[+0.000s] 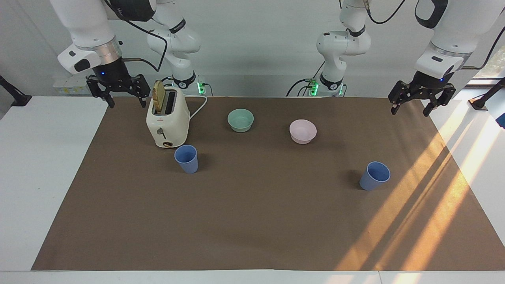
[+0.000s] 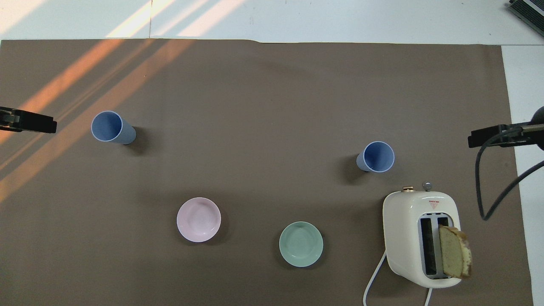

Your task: Stack blue cups with both arms

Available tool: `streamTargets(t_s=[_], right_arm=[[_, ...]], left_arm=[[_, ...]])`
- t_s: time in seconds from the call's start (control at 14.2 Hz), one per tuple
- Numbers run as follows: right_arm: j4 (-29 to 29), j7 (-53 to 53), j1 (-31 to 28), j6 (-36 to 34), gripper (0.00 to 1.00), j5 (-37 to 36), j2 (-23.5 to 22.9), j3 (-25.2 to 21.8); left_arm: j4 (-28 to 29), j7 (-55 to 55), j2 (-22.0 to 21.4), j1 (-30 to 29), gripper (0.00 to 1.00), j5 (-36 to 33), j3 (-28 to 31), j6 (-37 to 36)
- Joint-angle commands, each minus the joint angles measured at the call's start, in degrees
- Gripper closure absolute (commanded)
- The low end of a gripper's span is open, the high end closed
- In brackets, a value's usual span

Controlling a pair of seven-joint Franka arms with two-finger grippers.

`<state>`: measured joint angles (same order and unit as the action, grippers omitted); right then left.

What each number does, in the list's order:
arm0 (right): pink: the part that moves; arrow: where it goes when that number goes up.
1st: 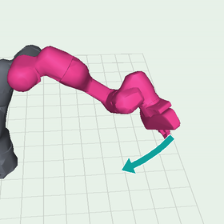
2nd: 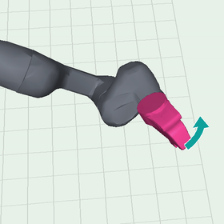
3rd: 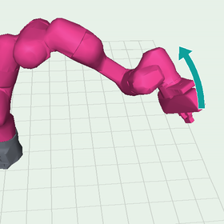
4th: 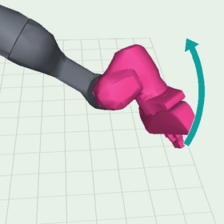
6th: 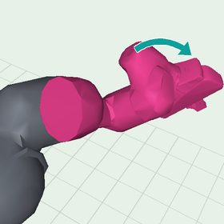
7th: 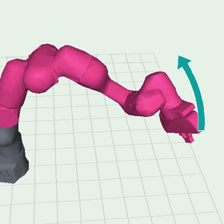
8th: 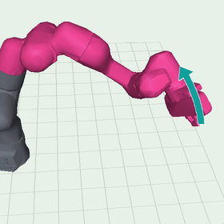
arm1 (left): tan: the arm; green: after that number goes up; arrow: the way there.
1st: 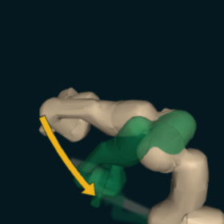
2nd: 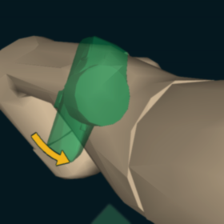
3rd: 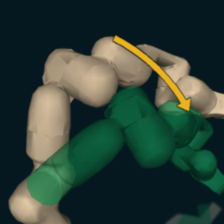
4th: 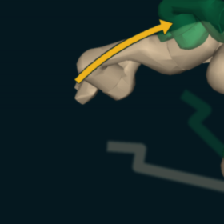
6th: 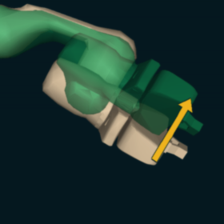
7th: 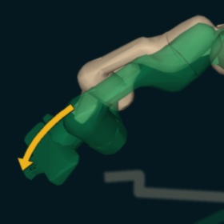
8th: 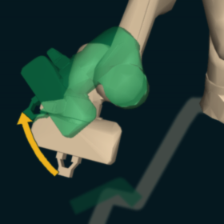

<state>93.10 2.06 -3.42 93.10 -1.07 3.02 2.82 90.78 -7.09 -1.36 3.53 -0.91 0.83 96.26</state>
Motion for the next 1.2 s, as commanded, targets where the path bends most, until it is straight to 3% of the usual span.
streamTargets(t_s=[0.0,1.13], right_arm=[[0.8,1.1,-0.8,0.6,0.00,1.0,0.8,0.3],[0.8,1.1,-0.8,0.6,0.00,0.9,0.8,0.3]], left_arm=[[-1.0,0.0,0.3,0.2,0.00,-0.8,0.2,-0.5],[-2.1,0.3,1.3,0.1,0.00,1.2,0.9,-1.9]])
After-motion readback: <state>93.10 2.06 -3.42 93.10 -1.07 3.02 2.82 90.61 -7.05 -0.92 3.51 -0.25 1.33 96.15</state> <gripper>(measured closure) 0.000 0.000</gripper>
